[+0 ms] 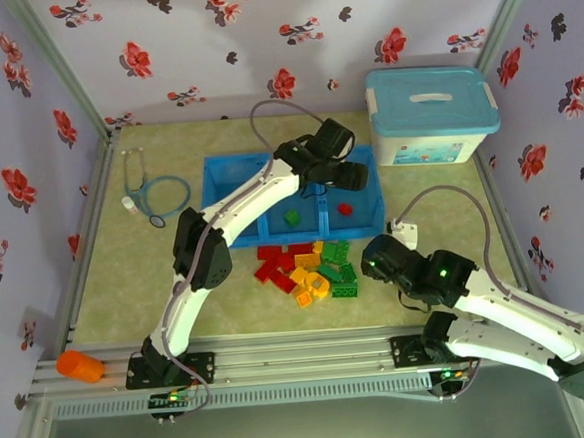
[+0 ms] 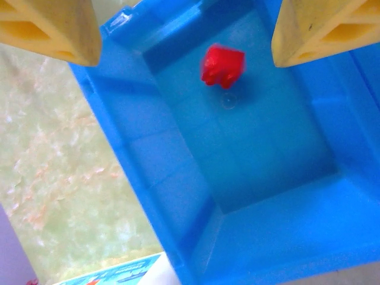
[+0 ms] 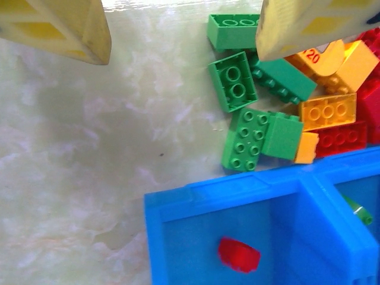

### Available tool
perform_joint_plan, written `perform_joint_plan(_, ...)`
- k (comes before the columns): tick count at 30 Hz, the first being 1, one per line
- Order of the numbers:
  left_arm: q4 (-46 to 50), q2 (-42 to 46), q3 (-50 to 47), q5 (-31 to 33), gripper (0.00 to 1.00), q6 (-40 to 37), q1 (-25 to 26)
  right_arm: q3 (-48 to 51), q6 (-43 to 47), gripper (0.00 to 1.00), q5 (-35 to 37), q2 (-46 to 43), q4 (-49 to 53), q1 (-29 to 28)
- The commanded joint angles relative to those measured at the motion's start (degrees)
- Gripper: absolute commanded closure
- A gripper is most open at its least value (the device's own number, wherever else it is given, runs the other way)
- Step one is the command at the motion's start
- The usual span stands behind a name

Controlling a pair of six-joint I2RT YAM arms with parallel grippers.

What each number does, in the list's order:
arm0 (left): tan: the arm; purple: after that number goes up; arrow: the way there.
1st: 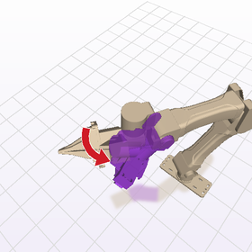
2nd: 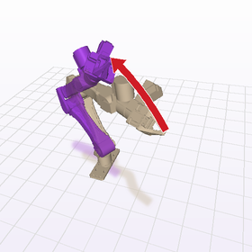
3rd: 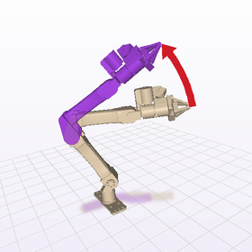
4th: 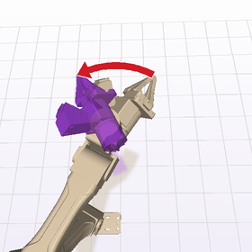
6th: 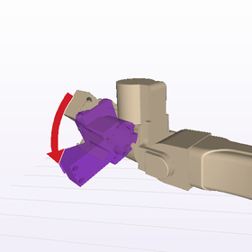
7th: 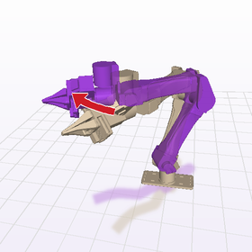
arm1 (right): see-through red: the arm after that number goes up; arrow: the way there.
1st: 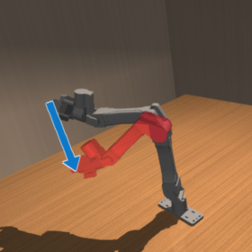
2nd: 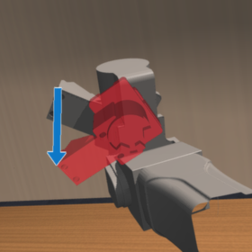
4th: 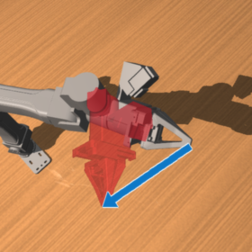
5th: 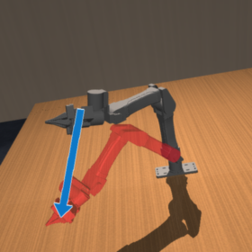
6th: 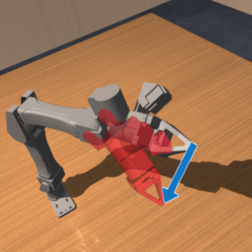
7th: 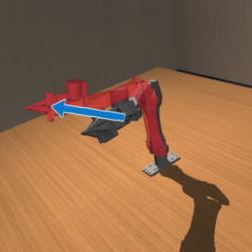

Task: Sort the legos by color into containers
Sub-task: Place the lego in the container, then pick up the lego from the bottom-center of the table.

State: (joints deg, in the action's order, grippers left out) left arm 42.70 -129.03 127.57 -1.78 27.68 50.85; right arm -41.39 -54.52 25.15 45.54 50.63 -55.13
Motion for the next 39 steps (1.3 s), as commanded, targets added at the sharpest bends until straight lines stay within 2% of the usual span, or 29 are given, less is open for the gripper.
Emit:
perform_joint_plan(1,2.1,3.84,0.55,-0.96,0.24,-1.39,0.39,-0.6,3.35,0.34,-2.53,0.02,-2.61,-0.06)
perform_joint_plan(5,-0.6,11.35,-5.71,-0.56,0.24,-1.3,0.39,-1.28,6.39,0.35,-5.61,1.08,-4.4,-0.16)
perform_joint_plan(8,-4.19,19.57,-14.72,0.91,0.24,-0.89,0.34,-2.48,8.81,0.36,-9.04,3.52,-4.93,-0.97)
perform_joint_plan(14,-12.89,39.04,-40.32,3.29,0.25,3.04,-1.23,-5.68,10.58,0.37,-11.11,10.96,-6.15,-4.83)
perform_joint_plan(22,-12.63,60.51,-68.21,9.14,0.26,9.65,-3.64,-6.73,6.55,0.39,-13.0,22.23,-10.99,-10.13)
perform_joint_plan(24,-11.71,64.33,-72.89,9.85,0.26,11.32,-3.98,-6.44,5.03,0.41,-13.34,24.35,-12.23,-10.77)
perform_joint_plan(30,-10.23,72.89,-82.93,10.06,0.26,15.35,-4.0,-7.06,2.19,0.39,-14.41,30.41,-15.59,-11.84)
perform_joint_plan(39,-7.92,79.5,-88.67,10.5,0.27,18.28,-4.0,-11.39,0.33,0.37,-13.73,39.56,-15.62,-12.16)
